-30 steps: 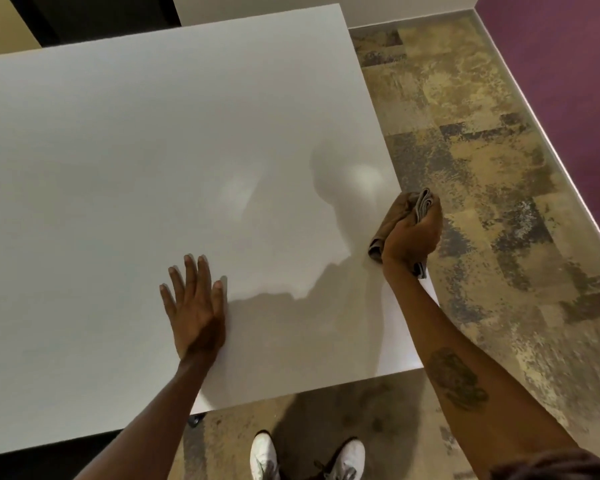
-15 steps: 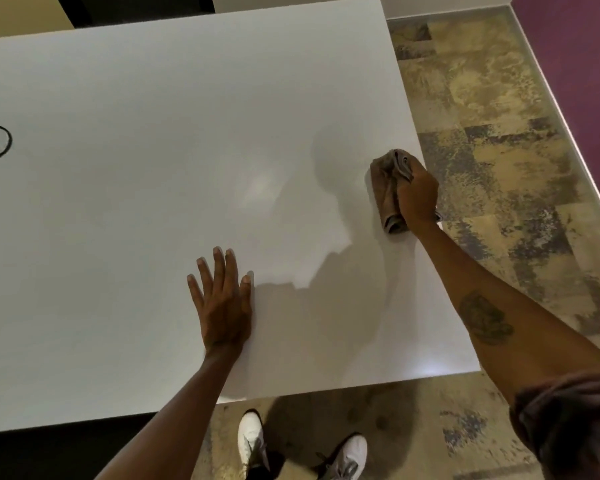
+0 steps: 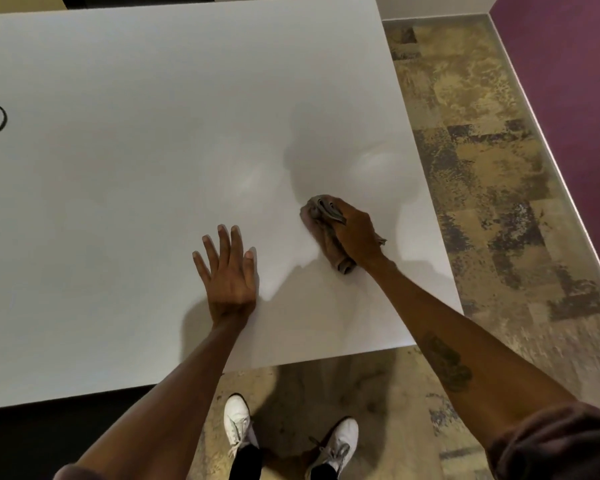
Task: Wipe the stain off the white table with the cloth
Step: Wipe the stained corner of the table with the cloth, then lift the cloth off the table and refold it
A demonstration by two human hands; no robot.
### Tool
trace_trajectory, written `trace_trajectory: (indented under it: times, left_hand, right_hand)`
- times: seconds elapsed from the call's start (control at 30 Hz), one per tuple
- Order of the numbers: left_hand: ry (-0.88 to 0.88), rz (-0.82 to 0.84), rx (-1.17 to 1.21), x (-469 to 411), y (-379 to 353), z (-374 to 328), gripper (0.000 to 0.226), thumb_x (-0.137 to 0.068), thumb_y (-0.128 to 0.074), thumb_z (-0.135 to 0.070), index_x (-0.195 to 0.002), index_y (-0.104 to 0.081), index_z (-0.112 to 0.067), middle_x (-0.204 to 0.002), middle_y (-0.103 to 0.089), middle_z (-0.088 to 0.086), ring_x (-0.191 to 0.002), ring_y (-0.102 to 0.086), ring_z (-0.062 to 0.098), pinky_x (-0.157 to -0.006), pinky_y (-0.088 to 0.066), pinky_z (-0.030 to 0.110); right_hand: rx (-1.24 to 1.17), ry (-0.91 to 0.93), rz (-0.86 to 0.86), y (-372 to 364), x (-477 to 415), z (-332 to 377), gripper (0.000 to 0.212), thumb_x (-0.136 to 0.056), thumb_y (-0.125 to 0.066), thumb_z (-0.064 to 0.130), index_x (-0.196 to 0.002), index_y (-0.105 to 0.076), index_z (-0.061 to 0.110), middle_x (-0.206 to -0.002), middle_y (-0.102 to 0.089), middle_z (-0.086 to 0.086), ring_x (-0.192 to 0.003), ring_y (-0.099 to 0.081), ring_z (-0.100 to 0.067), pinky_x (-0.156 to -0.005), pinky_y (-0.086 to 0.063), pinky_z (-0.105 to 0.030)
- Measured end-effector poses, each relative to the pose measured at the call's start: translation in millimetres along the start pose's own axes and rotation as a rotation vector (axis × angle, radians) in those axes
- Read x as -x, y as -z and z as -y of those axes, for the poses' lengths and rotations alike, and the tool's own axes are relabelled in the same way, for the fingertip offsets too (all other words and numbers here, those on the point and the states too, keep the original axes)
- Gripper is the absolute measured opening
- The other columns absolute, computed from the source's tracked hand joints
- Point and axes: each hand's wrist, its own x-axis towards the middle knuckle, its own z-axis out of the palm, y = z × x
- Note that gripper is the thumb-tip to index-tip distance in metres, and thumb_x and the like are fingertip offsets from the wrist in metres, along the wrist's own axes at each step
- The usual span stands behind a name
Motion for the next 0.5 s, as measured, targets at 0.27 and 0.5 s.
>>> trace_trajectory:
  times: [0.27,0.5]
  left_hand:
    - [0.043,0.235,0.223,-8.7,9.0,12.5,0.059,-0.110,-0.012,-0.041,-0.164,-0.003,-0.019,-0.173,0.006,0.005,-0.159,0.013,0.030,-0.125,0.017,0.056]
    - [0.161,0.504,0.594,-6.6,82.1,20.6,0.058,-0.110,-0.023,-0.045,-0.163,-0.021,-0.020,-0.172,-0.012,0.003,-0.160,-0.006,0.027,-0.130,-0.005,0.051]
  right_hand:
    - [-0.032,-0.005,0.089,-41.7,91.7,18.8,0.050,-0.090,-0.049,0.006,-0.129,-0.056,0.037,-0.126,-0.063,0.016,-0.117,-0.057,0.002,-0.103,-0.039,-0.010]
    - [-0.037,-0.040,0.147,-44.0,137.0,44.4,0.046,-0.091,-0.051,0.002,-0.127,-0.062,0.029,-0.125,-0.067,0.001,-0.115,-0.059,-0.009,-0.097,-0.043,-0.018]
